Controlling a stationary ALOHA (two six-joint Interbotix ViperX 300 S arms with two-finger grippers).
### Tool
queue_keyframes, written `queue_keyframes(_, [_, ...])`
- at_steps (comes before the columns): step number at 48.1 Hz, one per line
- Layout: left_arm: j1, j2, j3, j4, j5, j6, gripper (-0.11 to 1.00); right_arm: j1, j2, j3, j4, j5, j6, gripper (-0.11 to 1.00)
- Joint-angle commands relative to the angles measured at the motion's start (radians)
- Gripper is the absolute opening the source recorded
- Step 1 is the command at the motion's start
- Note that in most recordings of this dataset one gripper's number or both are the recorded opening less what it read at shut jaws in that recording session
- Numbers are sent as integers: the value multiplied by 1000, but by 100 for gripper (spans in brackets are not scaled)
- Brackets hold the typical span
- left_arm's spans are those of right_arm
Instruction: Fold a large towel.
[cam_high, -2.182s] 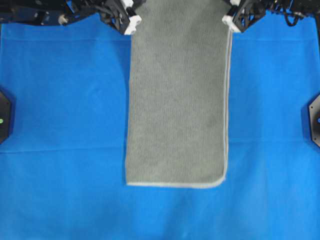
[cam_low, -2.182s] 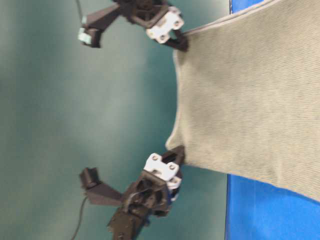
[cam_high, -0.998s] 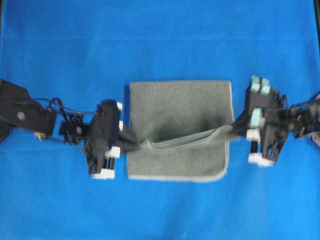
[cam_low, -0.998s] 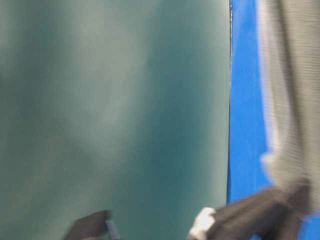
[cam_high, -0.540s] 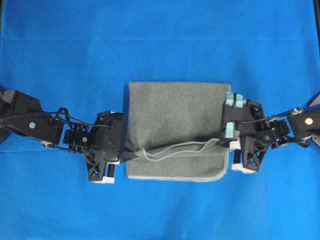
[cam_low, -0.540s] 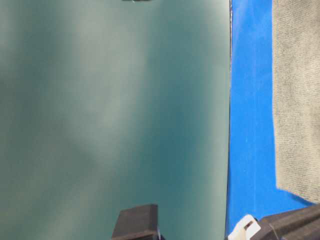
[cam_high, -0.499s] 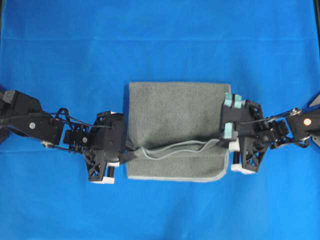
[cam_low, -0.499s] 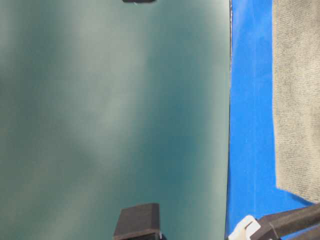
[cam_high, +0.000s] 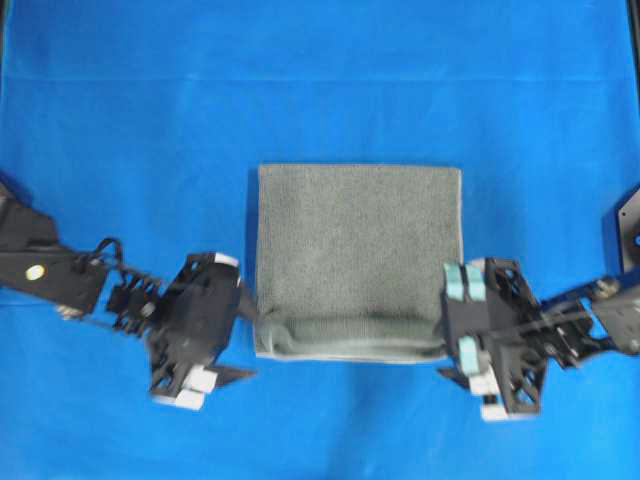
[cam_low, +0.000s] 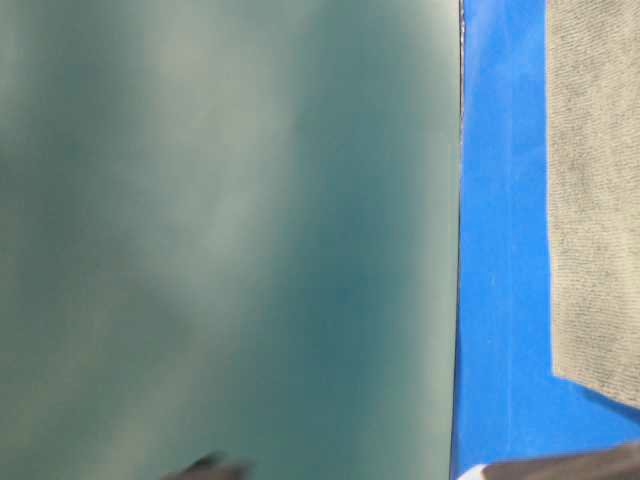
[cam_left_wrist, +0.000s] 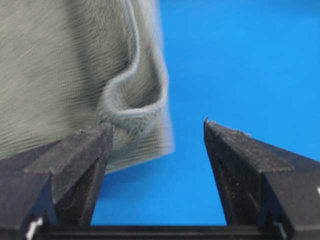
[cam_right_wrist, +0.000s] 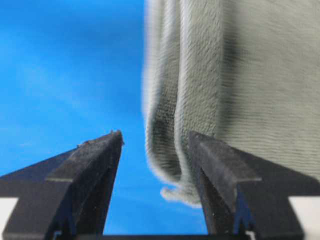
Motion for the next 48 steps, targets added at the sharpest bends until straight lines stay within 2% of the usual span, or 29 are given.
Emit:
queue_keyframes(1, [-25,-80,-17,0,26,2,68,21,-57,-40,2,44,0,59])
queue_keyframes(8, [-31,-193,-14,3,92,14,68,28,-163,-49,-31,114,-5,59])
queue_keyframes(17, [-15,-365,-6,11,156,52,68,28,-368,-29,-147,143,-2,59])
queue_keyframes(29, [29,-655,72,12,166,184,67,20,-661,20,-295,175,0,59])
queue_keyframes(32, [49,-738,100,11,175,212,67,20,-719,31,-318,199,0,59])
queue_keyframes(38, [78,-902,155,11,199,225,68,20,-842,69,-365,264,0,59])
queue_keyframes(48, [149,-1146,267,11,252,225,67,14,-1017,167,-397,291,20,59])
